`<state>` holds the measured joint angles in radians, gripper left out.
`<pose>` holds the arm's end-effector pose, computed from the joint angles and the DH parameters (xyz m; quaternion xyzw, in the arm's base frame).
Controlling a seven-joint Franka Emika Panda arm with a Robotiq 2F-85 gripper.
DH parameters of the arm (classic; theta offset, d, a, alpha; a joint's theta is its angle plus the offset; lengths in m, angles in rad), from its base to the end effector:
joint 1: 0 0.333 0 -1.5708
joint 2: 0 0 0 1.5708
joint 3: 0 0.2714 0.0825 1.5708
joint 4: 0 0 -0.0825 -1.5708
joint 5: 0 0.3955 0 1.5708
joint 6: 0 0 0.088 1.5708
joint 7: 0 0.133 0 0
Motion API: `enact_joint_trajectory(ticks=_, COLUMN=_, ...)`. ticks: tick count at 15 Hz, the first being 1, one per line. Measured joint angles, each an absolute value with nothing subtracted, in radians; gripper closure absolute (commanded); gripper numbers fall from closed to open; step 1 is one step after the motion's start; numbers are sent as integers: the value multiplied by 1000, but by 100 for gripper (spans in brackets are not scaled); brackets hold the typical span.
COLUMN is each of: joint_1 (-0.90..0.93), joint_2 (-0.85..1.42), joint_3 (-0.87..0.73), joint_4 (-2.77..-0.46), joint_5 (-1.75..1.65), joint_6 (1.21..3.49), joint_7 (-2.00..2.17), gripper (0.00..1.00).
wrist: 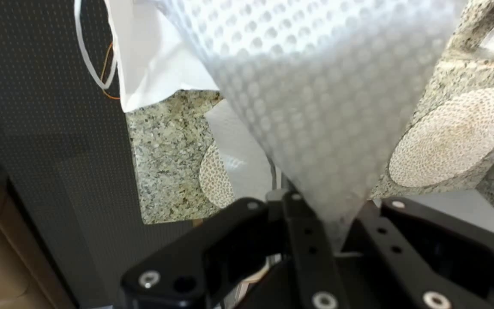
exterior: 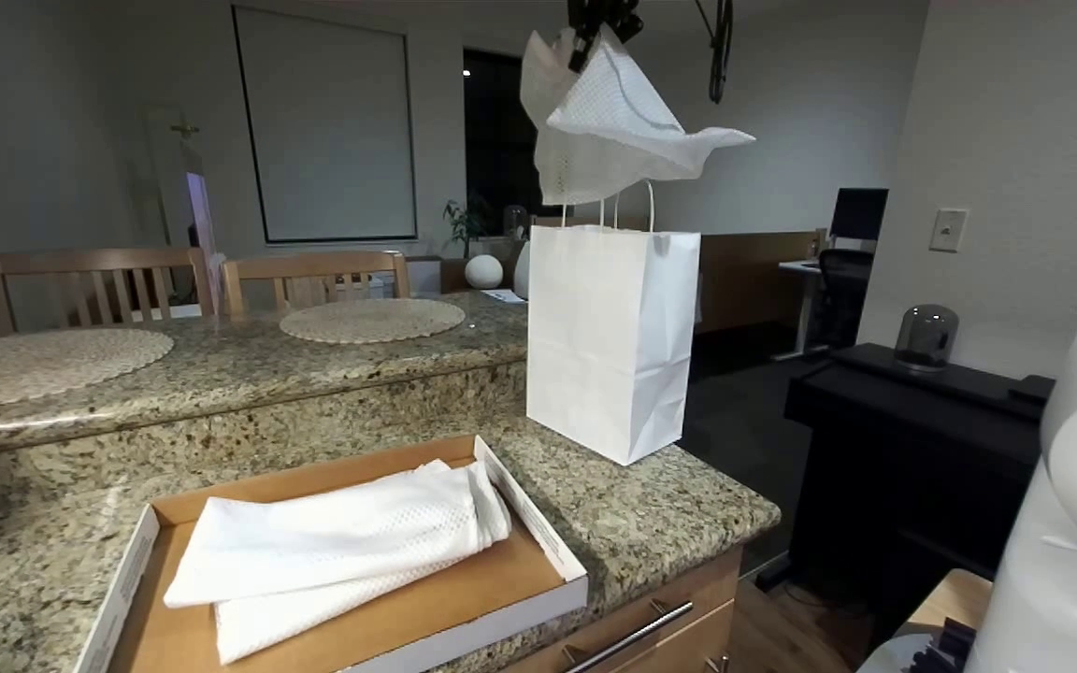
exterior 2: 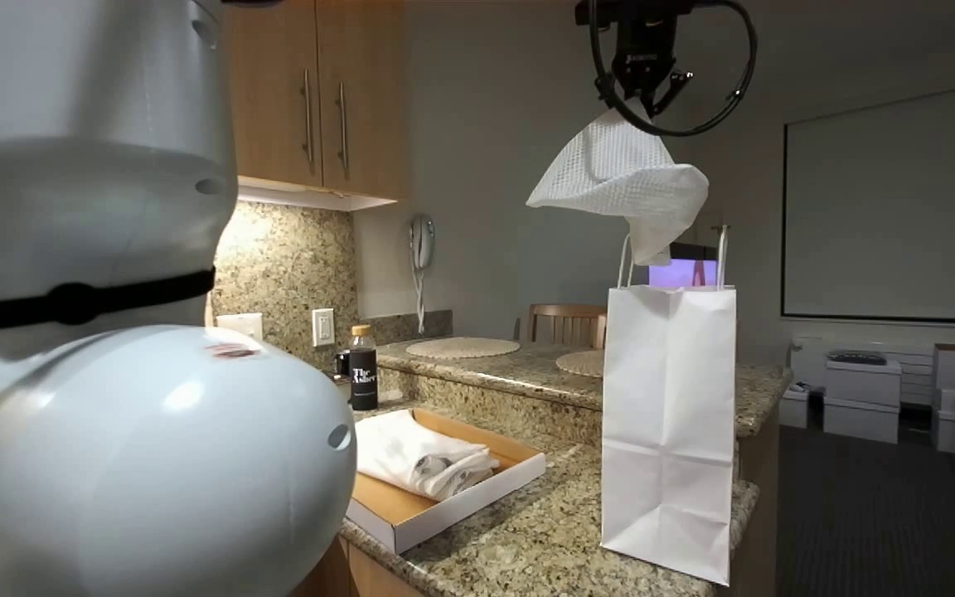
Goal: Pick one towel from the table and put it in the white bag.
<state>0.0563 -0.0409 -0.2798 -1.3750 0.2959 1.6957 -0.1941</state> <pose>0.5580 -0.0947 0.6918 -0.9722 0.0071 -0.2049 0.1127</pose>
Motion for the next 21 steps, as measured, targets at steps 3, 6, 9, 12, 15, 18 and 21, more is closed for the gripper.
enact_joint_trajectory(ticks=3, joint_1=55, joint_2=-75, joint_3=-289, joint_4=-1409, joint_5=296, joint_6=1671, joint_7=-202, gripper=92)
enact_joint_trajectory(ticks=6, joint_1=53, joint_2=-130, joint_3=-317, joint_4=-1468, joint_5=296, joint_6=1664, joint_7=-202, gripper=92)
enact_joint_trajectory(ticks=9, joint_1=17, joint_2=-171, joint_3=-322, joint_4=-1530, joint_5=311, joint_6=1647, joint_7=-202, gripper=92)
enact_joint_trajectory(ticks=12, joint_1=-27, joint_2=-180, joint_3=-314, joint_4=-1576, joint_5=331, joint_6=1631, joint_7=-202, gripper=93)
enact_joint_trajectory(ticks=15, joint_1=-58, joint_2=-178, joint_3=-307, joint_4=-1614, joint_5=333, joint_6=1618, joint_7=-198, gripper=92)
enact_joint_trajectory(ticks=18, joint_1=-84, joint_2=-171, joint_3=-289, joint_4=-1631, joint_5=302, joint_6=1617, joint_7=-162, gripper=92)
enact_joint_trajectory(ticks=21, joint_1=-96, joint_2=-158, joint_3=-255, joint_4=-1627, joint_5=183, joint_6=1586, joint_7=-105, gripper=92)
